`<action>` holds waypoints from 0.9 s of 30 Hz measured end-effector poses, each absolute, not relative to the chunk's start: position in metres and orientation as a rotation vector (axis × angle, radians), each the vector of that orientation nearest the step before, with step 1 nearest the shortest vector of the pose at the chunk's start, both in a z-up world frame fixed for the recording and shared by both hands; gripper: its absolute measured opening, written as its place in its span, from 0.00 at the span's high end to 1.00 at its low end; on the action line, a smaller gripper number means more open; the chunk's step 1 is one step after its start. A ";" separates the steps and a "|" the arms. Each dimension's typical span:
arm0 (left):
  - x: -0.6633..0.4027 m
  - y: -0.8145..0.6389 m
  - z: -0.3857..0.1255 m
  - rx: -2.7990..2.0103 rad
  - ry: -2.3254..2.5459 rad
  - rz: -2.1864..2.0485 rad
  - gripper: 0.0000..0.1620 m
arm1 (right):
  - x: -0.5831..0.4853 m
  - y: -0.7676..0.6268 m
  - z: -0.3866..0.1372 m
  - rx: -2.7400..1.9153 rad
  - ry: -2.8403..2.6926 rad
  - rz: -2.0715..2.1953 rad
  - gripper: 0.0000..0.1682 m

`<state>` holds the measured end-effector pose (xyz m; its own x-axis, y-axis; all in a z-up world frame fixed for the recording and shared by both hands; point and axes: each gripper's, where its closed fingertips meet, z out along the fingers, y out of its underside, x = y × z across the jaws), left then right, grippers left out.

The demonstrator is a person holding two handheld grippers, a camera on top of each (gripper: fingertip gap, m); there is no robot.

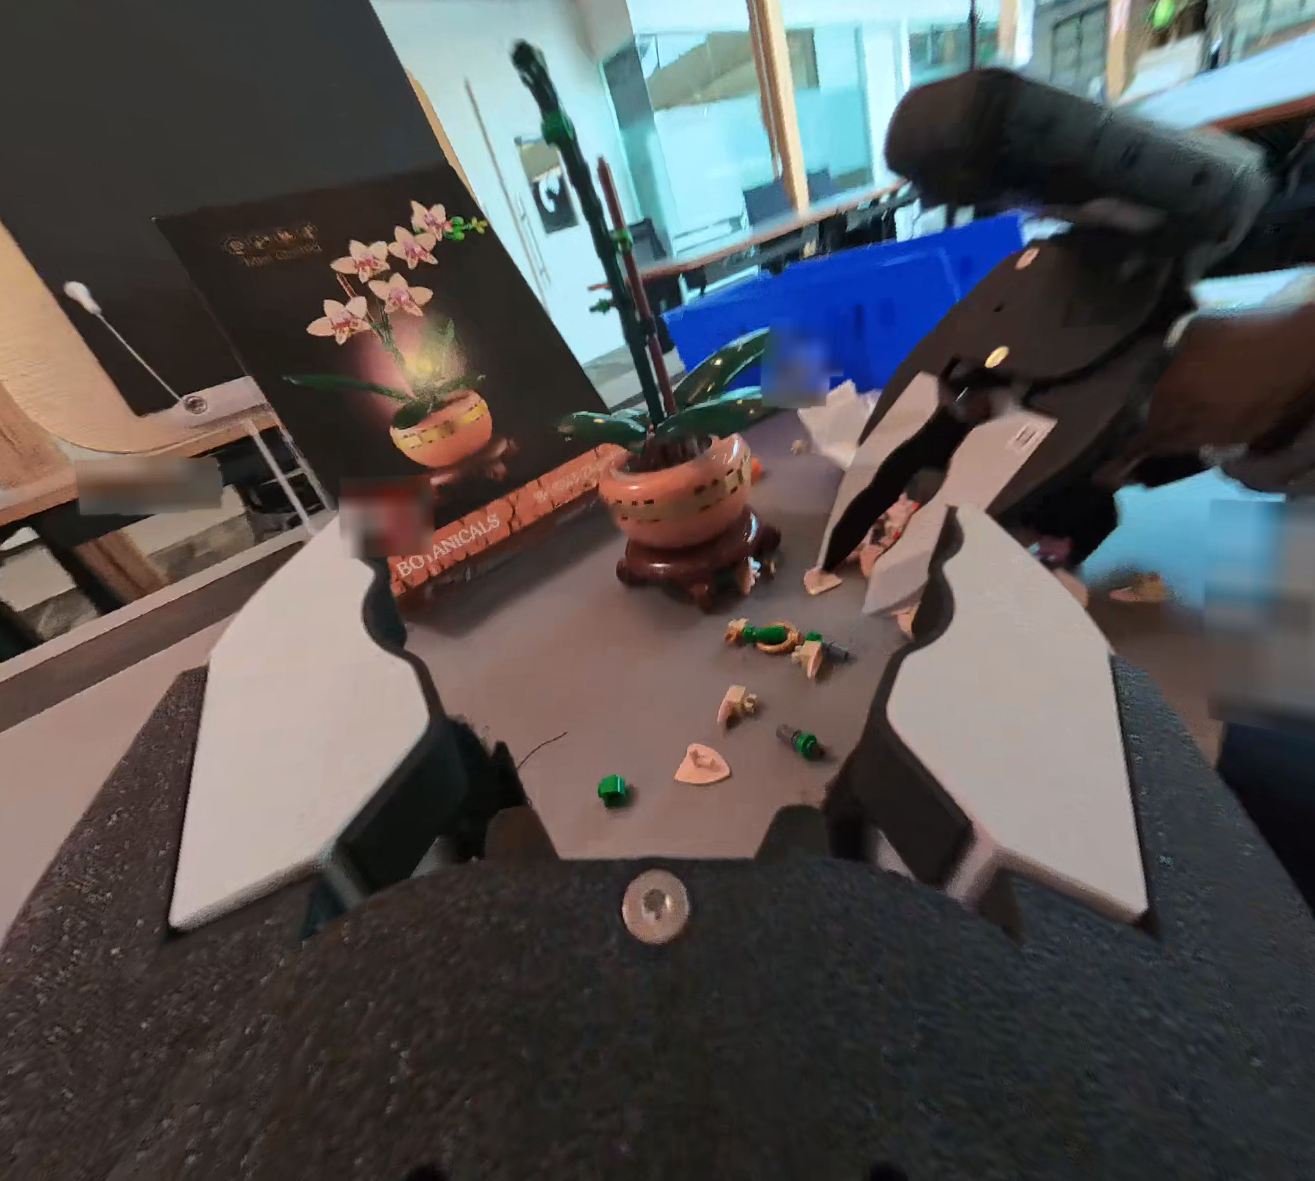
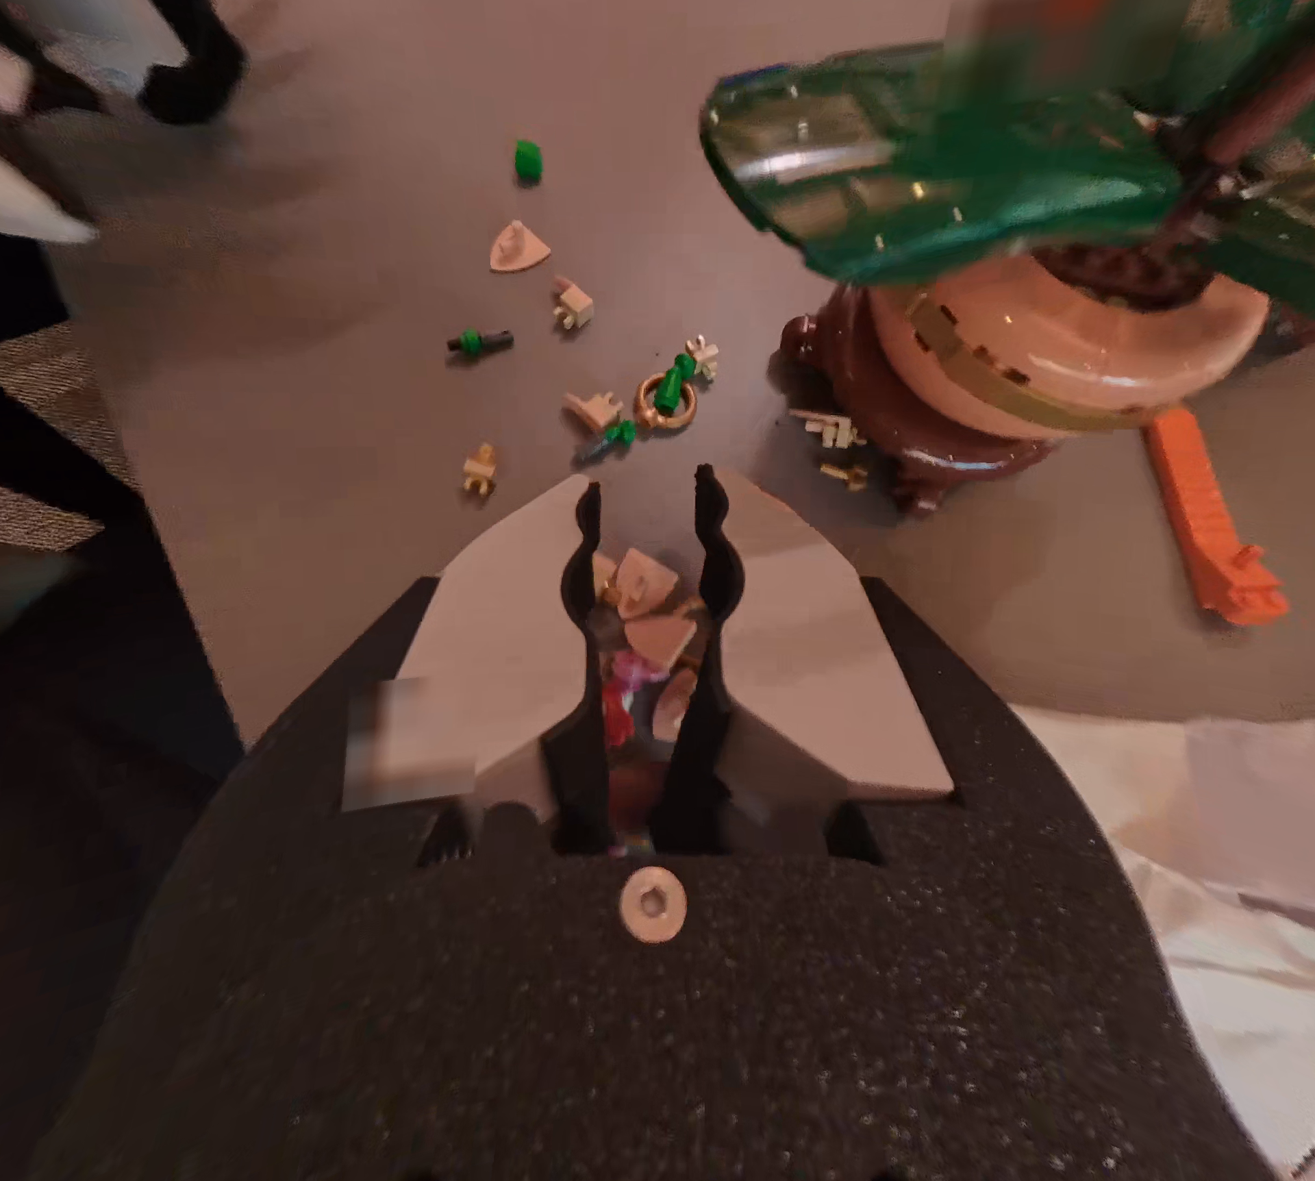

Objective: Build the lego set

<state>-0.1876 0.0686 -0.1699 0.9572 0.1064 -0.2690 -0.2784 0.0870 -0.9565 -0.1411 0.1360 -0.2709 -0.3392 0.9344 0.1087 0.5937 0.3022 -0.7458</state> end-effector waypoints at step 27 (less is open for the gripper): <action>-0.178 0.042 -0.144 -1.227 0.164 0.343 1.00 | -0.065 0.167 -0.225 -1.167 -1.852 1.093 0.61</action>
<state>-0.1778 0.0423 -0.1436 0.9371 0.1690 -0.3054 -0.3437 0.2938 -0.8919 -0.0654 0.1665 -0.2252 -0.3660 0.9243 0.1079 0.3518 0.2448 -0.9035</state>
